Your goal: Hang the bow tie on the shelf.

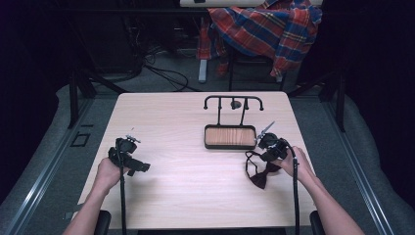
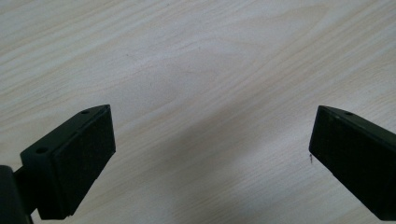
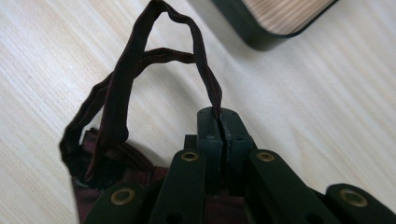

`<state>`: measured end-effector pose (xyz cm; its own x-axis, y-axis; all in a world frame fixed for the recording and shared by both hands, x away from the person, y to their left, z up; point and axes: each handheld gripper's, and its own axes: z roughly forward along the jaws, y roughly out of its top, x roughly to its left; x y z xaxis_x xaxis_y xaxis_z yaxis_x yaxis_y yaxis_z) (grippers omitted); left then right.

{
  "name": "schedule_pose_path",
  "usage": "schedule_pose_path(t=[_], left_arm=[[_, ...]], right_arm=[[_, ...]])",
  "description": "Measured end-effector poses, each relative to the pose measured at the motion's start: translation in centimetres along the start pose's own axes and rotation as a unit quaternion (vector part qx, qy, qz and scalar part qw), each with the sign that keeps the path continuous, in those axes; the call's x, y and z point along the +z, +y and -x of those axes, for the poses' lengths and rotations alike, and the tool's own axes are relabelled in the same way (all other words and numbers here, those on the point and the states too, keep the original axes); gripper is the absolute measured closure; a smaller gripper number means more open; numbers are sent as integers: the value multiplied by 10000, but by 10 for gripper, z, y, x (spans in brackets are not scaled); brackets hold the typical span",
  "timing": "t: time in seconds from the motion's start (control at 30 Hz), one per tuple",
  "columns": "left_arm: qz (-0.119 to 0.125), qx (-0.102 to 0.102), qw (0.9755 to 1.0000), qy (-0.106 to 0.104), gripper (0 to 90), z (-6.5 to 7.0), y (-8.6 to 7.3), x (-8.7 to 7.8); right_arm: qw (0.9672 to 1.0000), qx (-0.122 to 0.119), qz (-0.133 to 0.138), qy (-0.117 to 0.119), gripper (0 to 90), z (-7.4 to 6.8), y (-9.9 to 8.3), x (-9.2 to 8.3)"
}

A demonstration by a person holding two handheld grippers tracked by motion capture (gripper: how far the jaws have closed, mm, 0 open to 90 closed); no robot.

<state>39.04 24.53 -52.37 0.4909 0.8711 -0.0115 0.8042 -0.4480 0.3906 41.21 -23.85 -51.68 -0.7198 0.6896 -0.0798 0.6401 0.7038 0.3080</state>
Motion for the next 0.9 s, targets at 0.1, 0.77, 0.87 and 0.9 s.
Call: schedule_pose_path(t=[0.1, 0.77, 0.87, 0.9], left_arm=[[4, -8, 10000, 0, 3, 0, 0, 0], [14, 15, 10000, 33, 3, 0, 0, 0], [19, 23, 10000, 43, 4, 0, 0, -1], [19, 30, 10000, 50, 4, 0, 0, -1]], right_arm=[[9999, 82, 128, -2, 883, 1, -1, -4], [9957, 340, 823, -248, 884, 3, -4, -36], [9950, 338, 899, -278, 884, 3, -4, -38], [9951, 340, 888, -280, 884, 2, -4, -39]])
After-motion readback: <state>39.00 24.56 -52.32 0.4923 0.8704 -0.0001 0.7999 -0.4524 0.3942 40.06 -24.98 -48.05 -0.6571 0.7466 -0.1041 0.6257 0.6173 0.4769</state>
